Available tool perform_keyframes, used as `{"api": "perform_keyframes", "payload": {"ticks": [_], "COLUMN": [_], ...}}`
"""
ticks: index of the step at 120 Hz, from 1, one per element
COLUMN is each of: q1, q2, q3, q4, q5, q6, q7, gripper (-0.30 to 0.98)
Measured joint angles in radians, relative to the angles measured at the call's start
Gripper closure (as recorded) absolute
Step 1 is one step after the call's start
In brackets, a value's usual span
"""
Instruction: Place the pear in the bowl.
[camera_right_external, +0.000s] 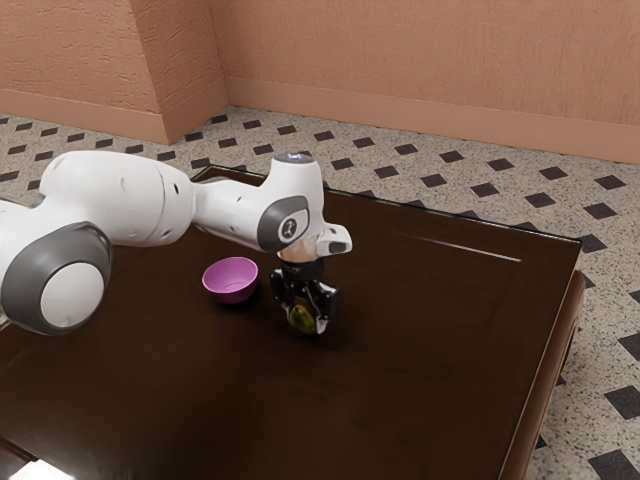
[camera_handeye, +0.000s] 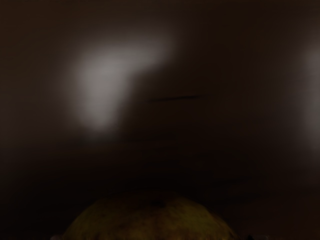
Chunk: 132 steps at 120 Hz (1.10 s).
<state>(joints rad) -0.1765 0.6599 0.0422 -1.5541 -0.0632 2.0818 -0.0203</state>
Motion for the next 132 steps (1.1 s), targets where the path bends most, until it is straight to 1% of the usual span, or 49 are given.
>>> {"api": "perform_keyframes", "payload": {"ticks": [22,37,57,71,85,99,111,132], "q1": [0.001,0.020,0.107,0.184,0.226,0.257,0.262,0.253], "q2": [-0.009,-0.061,-0.144,-0.160,-0.150,-0.081,-0.035,-0.009], "q3": [0.001,0.006,0.009,0.010,0.011,0.009,0.005,0.002], "q4": [0.009,0.020,0.022,0.023,0.028,0.109,0.149,0.154], "q5": [0.005,0.008,0.034,0.065,0.086,0.110,0.120,0.123], "q6": [-0.012,-0.055,-0.128,-0.163,-0.182,-0.194,-0.195,-0.190], "q7": [-0.003,-0.009,-0.017,-0.019,-0.021,-0.022,-0.024,-0.027], "gripper": [0.36,0.43,0.50,0.52,0.53,0.54,0.54,0.54]}}
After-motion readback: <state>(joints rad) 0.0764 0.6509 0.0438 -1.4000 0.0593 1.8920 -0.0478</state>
